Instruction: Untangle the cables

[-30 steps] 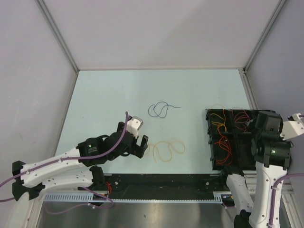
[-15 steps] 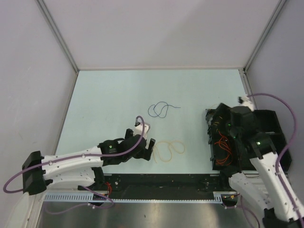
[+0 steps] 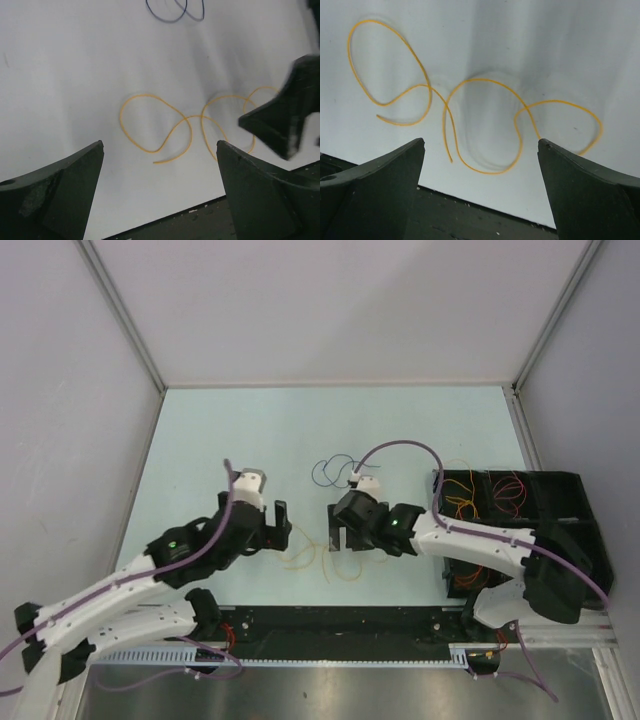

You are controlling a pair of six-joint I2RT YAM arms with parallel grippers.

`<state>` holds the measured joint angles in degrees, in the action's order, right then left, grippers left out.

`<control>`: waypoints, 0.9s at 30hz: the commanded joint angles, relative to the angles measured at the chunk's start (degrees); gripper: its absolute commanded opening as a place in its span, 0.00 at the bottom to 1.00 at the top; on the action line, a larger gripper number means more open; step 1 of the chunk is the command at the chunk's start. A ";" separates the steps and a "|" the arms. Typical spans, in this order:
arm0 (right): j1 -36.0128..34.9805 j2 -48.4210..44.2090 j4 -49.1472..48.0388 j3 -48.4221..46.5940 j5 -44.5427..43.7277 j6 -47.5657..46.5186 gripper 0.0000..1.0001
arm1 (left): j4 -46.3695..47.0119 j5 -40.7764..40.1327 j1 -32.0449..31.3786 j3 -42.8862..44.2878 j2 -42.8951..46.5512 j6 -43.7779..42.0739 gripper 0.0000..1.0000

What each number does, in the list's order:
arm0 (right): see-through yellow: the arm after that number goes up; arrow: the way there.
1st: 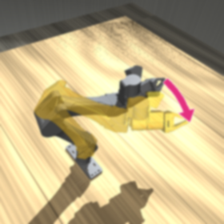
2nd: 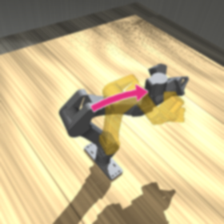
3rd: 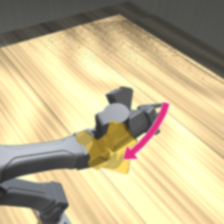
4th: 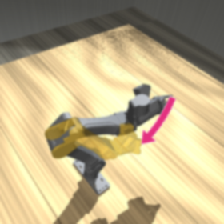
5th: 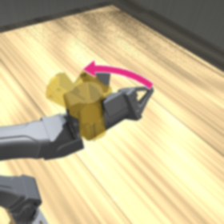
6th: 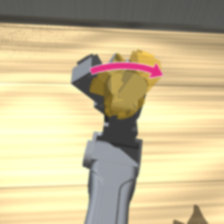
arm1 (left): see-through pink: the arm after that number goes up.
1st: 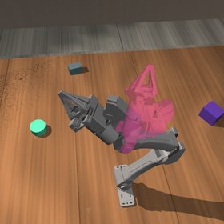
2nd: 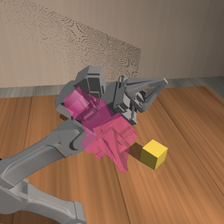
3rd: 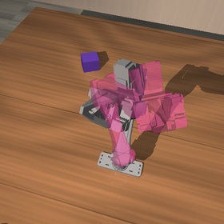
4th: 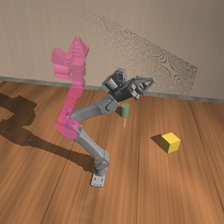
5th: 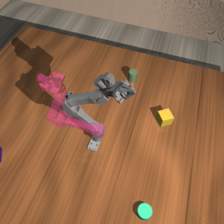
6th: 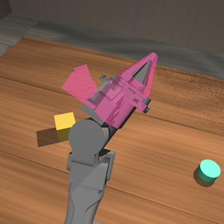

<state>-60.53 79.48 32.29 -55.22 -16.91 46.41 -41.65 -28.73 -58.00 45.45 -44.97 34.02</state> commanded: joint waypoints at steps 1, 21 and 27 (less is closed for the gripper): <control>-0.73 6.01 -8.64 -1.29 0.30 5.26 1.00 | -11.07 -5.18 1.22 8.86 5.85 -4.65 1.00; -4.59 31.77 0.82 -21.06 -1.02 4.74 1.00 | -2.21 -3.96 1.31 3.24 15.44 -11.52 1.00; -6.09 37.14 9.00 -28.18 -3.75 5.44 1.00 | -1.86 -3.53 1.31 2.98 16.23 -11.78 1.00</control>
<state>-65.45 113.34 33.71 -79.24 -17.19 51.18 -45.19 -32.42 -57.04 48.84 -29.56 23.83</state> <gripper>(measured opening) 0.995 0.996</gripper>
